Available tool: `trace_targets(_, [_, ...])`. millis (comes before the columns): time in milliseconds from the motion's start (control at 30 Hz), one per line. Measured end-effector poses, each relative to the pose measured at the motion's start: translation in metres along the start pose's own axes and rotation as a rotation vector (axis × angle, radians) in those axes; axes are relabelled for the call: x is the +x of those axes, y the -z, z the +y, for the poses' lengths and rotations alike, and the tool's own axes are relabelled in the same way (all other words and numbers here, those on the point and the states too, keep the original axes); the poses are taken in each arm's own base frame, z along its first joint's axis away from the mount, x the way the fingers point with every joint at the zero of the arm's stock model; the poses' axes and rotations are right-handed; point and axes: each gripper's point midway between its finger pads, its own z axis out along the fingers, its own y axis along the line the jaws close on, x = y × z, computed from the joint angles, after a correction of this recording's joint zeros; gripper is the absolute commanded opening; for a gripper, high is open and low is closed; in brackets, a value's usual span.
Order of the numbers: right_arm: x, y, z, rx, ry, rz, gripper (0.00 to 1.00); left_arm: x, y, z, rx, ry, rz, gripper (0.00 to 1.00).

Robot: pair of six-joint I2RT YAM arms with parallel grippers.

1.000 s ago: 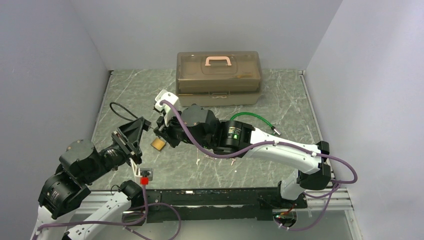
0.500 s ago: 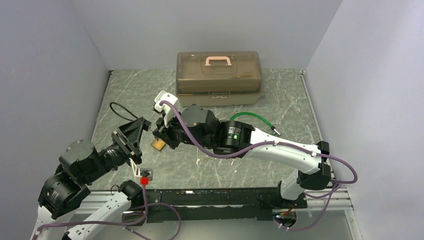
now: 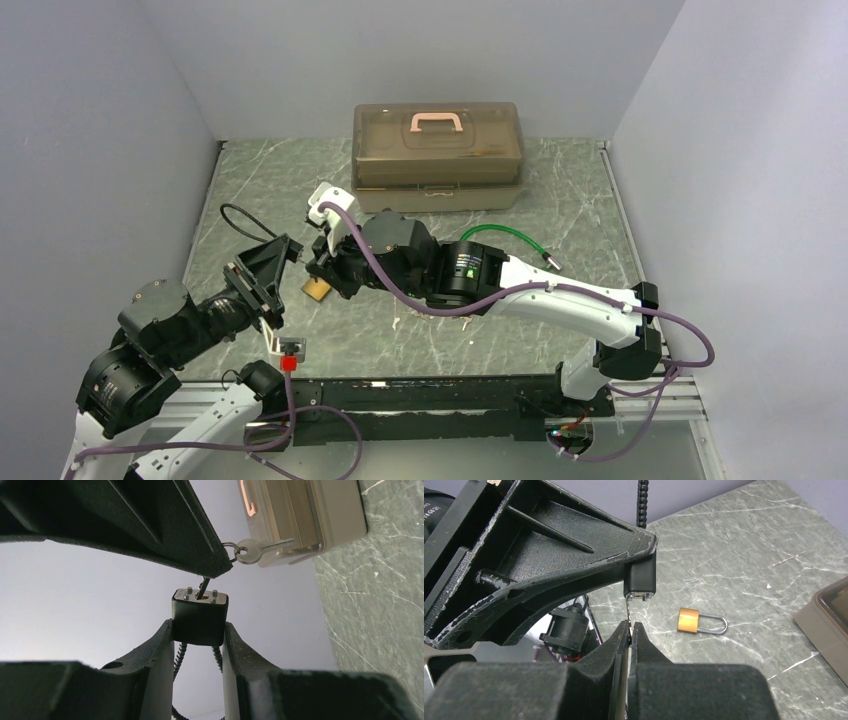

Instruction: Unlock with the key

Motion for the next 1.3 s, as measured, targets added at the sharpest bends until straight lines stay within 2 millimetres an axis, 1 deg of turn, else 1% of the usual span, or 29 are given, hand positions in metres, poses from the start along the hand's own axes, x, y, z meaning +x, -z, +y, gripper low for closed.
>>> trace_targets(367, [0.0068, -0.0028, -0.0027, 0.007, 0.003, 0.023, 0.00, -0.0002, 0.0001, 0.0010, 0.000, -0.024, -0.001, 0.00])
trace_targets(700, [0.0058, -0.0035, -0.0060, 0.014, 0.001, 0.021, 0.00, -0.0030, 0.0047, 0.0030, -0.014, -0.052, -0.009, 0.00])
trace_targets(967, [0.0036, -0.0049, -0.0035, 0.002, 0.000, 0.022, 0.00, -0.0024, 0.0052, 0.0034, -0.014, -0.069, -0.005, 0.00])
trace_targets(1300, [0.0073, -0.0077, -0.0031, 0.001, 0.002, 0.034, 0.00, -0.0024, 0.0051, -0.0041, 0.009, -0.077, -0.002, 0.00])
